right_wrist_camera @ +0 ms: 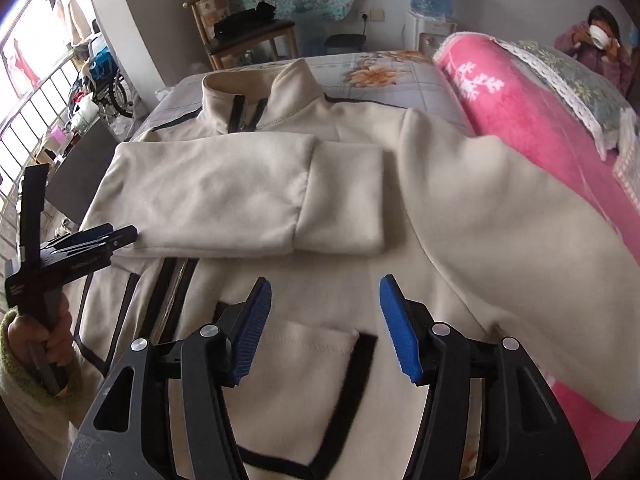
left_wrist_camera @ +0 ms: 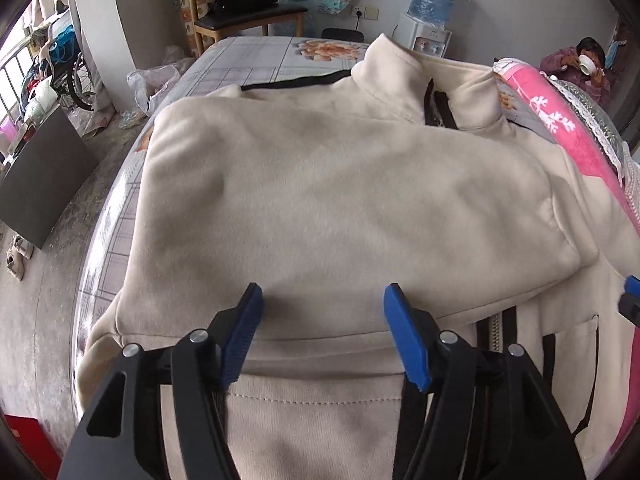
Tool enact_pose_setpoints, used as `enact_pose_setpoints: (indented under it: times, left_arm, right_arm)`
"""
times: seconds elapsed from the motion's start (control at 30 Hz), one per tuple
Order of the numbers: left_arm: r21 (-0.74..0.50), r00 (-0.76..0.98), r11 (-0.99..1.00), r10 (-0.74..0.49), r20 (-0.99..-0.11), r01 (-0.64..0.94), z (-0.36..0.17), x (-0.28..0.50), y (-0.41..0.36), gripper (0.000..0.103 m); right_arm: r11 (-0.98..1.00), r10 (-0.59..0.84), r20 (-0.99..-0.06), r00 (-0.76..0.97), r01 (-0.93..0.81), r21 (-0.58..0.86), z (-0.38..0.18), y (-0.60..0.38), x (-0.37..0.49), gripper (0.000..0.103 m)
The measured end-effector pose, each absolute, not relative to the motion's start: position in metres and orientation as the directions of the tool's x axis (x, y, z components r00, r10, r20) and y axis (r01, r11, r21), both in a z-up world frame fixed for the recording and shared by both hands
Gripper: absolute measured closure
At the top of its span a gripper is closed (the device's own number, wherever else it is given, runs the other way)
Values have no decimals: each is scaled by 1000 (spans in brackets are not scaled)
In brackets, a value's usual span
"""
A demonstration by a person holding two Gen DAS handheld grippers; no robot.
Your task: Fold large clothes
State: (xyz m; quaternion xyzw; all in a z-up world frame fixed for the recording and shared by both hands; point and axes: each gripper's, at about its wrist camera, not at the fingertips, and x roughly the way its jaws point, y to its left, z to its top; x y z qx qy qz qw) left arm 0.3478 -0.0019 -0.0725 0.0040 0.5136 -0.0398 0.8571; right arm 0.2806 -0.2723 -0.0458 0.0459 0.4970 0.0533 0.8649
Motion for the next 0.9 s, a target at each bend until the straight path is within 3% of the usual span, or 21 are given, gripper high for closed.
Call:
enact_pose_setpoints:
  times: [0.23, 0.47, 0.63, 0.9]
  left_arm:
    - [6, 512, 998, -30, -858, 68, -75, 340, 2, 27]
    - [9, 541, 998, -27, -840, 63, -78, 337, 1, 22]
    - [11, 548, 998, -27, -836, 67, -79, 337, 0, 18]
    - [10, 554, 998, -27, -832, 64, -80, 337, 0, 15]
  right_arm:
    - [931, 38, -834, 551, 284, 231, -26, -398, 192, 49]
    - [669, -102, -842, 530, 663, 337, -41, -531, 105, 49]
    - [491, -72, -813, 578, 730, 476, -65, -574, 81, 51]
    - [365, -140, -782, 608, 765, 530, -85, -601, 88, 64]
